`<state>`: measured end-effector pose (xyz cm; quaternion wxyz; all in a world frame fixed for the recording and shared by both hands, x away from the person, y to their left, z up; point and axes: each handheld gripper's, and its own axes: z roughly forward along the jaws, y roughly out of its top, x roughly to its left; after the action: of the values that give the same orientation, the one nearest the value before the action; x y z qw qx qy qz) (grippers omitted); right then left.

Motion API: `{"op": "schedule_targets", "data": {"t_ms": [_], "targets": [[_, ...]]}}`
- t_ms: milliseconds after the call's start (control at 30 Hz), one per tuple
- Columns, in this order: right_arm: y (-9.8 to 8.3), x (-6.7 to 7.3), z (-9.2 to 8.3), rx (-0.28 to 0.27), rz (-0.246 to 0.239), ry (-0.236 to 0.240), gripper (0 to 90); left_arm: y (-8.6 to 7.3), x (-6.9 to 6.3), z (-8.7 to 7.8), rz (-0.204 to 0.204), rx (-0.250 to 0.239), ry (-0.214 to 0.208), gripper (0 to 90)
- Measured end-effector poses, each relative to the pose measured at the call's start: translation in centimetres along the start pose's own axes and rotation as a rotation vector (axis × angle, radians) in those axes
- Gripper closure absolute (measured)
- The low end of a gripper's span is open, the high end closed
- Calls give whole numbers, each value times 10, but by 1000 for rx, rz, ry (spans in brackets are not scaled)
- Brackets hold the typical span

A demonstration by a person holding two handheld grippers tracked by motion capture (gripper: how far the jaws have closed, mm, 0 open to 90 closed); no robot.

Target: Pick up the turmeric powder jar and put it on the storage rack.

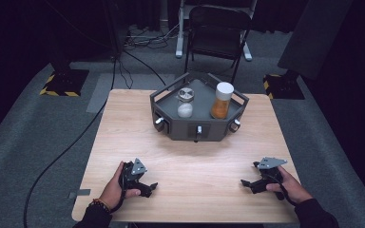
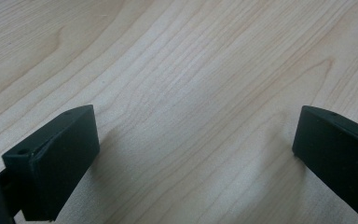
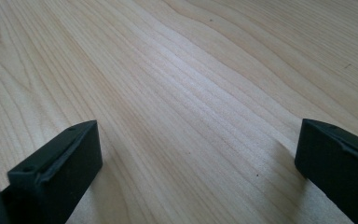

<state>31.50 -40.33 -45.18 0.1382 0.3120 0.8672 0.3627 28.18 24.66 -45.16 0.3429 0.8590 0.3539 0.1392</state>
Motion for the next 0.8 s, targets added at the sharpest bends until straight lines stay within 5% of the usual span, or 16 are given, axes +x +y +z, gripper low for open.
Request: {"op": "schedule_targets", "data": {"t_ms": [800], "targets": [[1,0,1,1,2,2,0,-1,-1,-1,-4,-4,4,1]]}}
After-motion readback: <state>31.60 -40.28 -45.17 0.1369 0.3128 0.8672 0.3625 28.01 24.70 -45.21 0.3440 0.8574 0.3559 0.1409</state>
